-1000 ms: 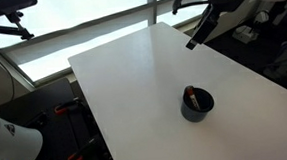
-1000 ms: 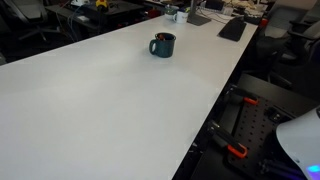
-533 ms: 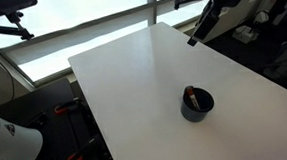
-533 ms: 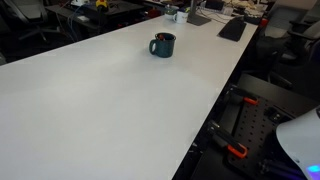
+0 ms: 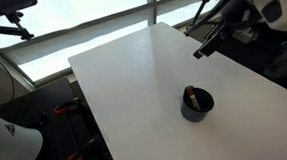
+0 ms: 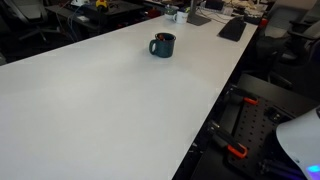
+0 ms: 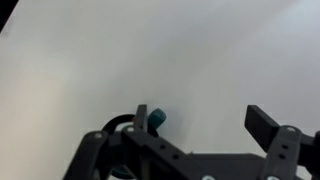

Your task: Remove the marker from the cup and put it on the table

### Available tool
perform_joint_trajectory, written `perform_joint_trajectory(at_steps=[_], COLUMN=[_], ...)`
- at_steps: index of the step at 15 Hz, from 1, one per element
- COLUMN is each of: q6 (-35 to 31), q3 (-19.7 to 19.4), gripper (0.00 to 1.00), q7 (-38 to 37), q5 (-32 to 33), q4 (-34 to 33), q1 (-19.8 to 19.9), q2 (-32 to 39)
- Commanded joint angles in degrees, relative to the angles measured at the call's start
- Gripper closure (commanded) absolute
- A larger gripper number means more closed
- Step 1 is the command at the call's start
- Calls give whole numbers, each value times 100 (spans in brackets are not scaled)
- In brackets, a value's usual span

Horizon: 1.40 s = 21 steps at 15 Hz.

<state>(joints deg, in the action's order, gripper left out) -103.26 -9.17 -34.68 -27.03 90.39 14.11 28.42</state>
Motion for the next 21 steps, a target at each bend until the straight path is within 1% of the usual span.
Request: perform_joint_trajectory(at_steps=[1, 5, 10, 11, 14, 15, 16, 17, 20, 21], q6=[527, 747, 660, 654, 593, 602, 606, 623, 639, 643], q3=[-79, -84, -76, -75, -73, -72, -71, -74, -88, -93], gripper=[0, 0, 1, 9, 21, 26, 21, 22, 13, 14], q7=[-420, -673, -695, -685, -632, -626, -628, -630, -641, -643], q5=[-218, -305, -247, -233, -215, -214, -219, -221, -232, -235], q4=[-622, -935, -1030, -1034, -995, -1000, -999, -1013, -1033, -1038], q1=[214, 434, 516, 517, 505, 508, 512, 523, 556, 572], q2=[598, 1078, 1425, 1472, 1565, 1597, 1620, 1645, 1680, 1691])
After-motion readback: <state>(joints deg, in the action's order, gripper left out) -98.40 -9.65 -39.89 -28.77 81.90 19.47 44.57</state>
